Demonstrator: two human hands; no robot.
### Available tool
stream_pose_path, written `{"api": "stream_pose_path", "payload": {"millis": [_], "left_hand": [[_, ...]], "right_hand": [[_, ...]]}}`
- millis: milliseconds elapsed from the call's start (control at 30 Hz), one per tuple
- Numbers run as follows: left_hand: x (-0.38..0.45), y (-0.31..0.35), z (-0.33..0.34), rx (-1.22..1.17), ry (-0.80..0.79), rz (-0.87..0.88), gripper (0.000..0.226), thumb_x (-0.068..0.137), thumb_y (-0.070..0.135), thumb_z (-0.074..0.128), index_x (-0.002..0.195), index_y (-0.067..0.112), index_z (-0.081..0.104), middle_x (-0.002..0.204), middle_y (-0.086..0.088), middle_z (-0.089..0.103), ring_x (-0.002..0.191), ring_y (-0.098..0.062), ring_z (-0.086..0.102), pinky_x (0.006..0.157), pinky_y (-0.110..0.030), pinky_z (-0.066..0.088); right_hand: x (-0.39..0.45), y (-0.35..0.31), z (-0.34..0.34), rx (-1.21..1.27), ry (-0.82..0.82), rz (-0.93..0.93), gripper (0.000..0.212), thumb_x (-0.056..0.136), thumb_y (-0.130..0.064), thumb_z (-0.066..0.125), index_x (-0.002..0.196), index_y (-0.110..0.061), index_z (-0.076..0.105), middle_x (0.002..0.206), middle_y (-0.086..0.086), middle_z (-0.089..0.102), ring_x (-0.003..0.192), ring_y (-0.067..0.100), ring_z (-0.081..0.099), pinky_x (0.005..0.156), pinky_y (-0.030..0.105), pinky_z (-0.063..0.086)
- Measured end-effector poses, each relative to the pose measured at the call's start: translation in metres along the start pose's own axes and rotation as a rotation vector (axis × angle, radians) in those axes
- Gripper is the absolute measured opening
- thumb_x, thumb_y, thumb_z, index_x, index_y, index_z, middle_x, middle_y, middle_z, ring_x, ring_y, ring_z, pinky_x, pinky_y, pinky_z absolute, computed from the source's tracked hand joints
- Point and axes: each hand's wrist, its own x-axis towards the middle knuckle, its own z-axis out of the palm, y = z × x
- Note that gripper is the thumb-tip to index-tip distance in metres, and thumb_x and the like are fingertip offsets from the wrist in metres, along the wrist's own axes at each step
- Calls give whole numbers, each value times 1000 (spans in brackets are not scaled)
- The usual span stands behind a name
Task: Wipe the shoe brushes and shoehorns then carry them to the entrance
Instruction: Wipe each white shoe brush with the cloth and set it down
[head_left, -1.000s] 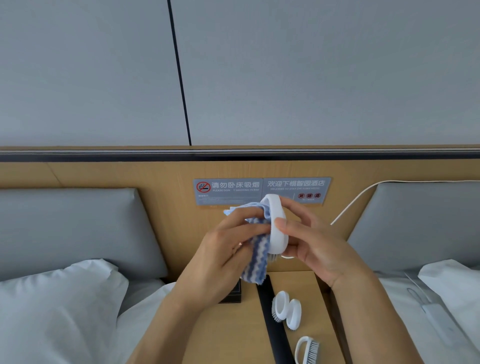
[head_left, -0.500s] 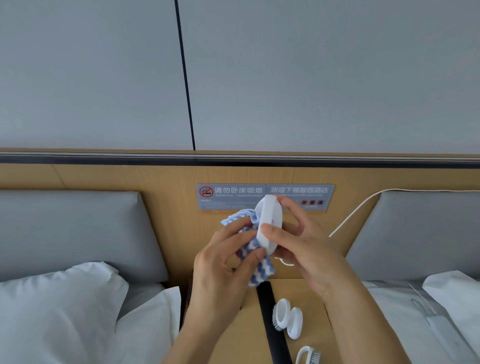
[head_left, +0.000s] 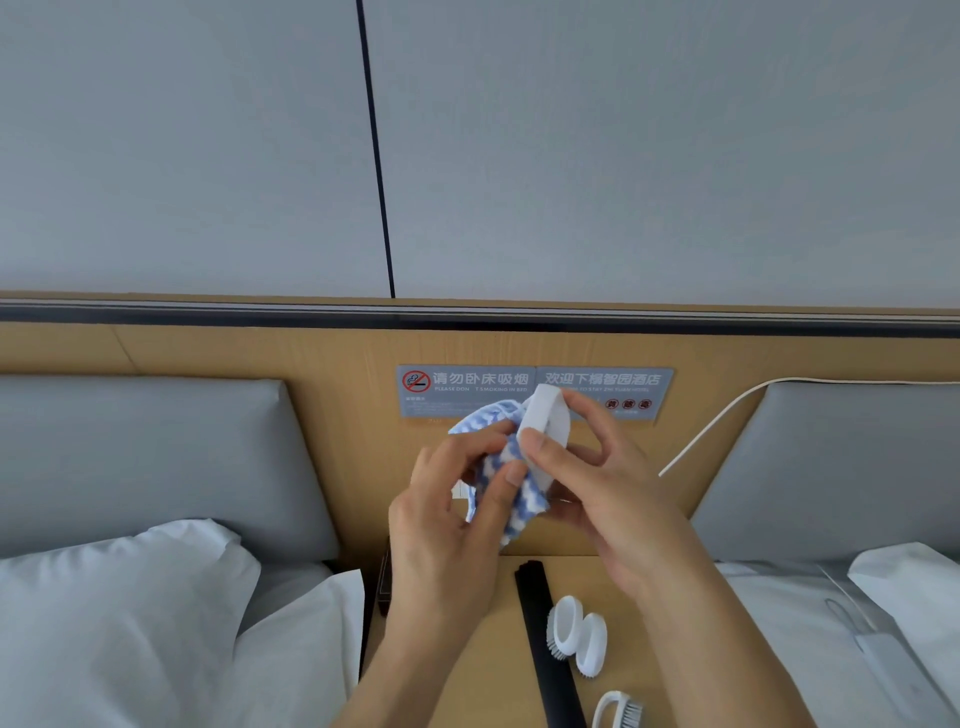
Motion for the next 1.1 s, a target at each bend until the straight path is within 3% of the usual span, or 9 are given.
{"api": "stream_pose_path", "payload": {"millis": [100, 267, 433, 567, 700, 833, 933, 1000, 1100], "left_hand": [[-7, -2, 0, 48, -37, 32, 37, 85, 46, 64, 121, 37, 64, 106, 10, 63, 98, -11, 61, 81, -8, 42], [-11, -6, 4, 56, 6, 44, 38, 87, 41, 62, 125, 37, 62, 110, 17, 61, 101, -13, 60, 77, -9, 46], [-6, -6, 1, 57, 45, 71, 34, 92, 38, 57, 125, 32, 63, 114, 18, 66, 106, -19, 59, 80, -9, 44], [-3, -4, -1, 5, 64, 9, 30, 91, 42, 55, 119, 37, 65, 108, 17, 68, 98, -20, 64, 78, -12, 48], [-1, -5, -1, -78, 46, -58, 22, 92, 35, 59, 112, 29, 69, 104, 7, 71, 93, -23, 68, 77, -34, 57], [5, 0, -2, -92, 50, -100, 18, 91, 35, 59, 102, 27, 70, 93, 8, 73, 85, -15, 70, 70, -32, 56], [15, 4, -7, -94, 43, -109, 15, 90, 34, 62, 100, 29, 72, 90, 9, 74, 84, -14, 72, 72, -41, 60], [20, 5, -10, -101, 30, -105, 15, 89, 33, 64, 100, 30, 73, 91, 8, 75, 86, -15, 72, 76, -45, 60], [21, 6, -10, -140, 25, -102, 14, 87, 33, 67, 101, 32, 69, 94, 9, 76, 89, -15, 73, 76, -39, 61]], "right_hand": [[2, 2, -1, 27, 38, 13, 76, 56, -53, 85, 125, -38, 58, 102, 6, 78, 90, 23, 77, 68, 35, 61], [4, 5, 0, 33, 25, 12, 73, 60, -51, 84, 127, -36, 58, 105, 6, 78, 90, 23, 76, 68, 35, 61], [7, 4, -3, 147, -72, 26, 38, 86, -32, 69, 123, -42, 65, 113, 7, 75, 96, 27, 74, 72, 38, 60], [6, 11, -5, 81, -31, -40, 56, 90, -5, 67, 129, -44, 59, 114, 9, 74, 100, 30, 74, 76, 42, 61], [6, 16, -4, -44, 54, -139, 64, 87, -5, 73, 131, -48, 56, 121, 6, 71, 106, 24, 71, 75, 43, 63], [2, 17, -4, -283, 87, -270, 73, 84, -12, 77, 136, -54, 49, 131, -9, 64, 115, 17, 66, 82, 42, 62], [-1, 18, -3, -459, 77, -323, 75, 82, -17, 77, 139, -55, 45, 131, -18, 62, 117, 10, 64, 85, 41, 61], [-3, 19, -3, -505, 69, -332, 76, 82, -17, 78, 141, -52, 45, 132, -19, 61, 120, 9, 62, 86, 43, 61], [-2, 22, -2, -468, 77, -318, 74, 82, -18, 80, 139, -52, 47, 126, -14, 65, 115, 13, 65, 82, 45, 62]]}}
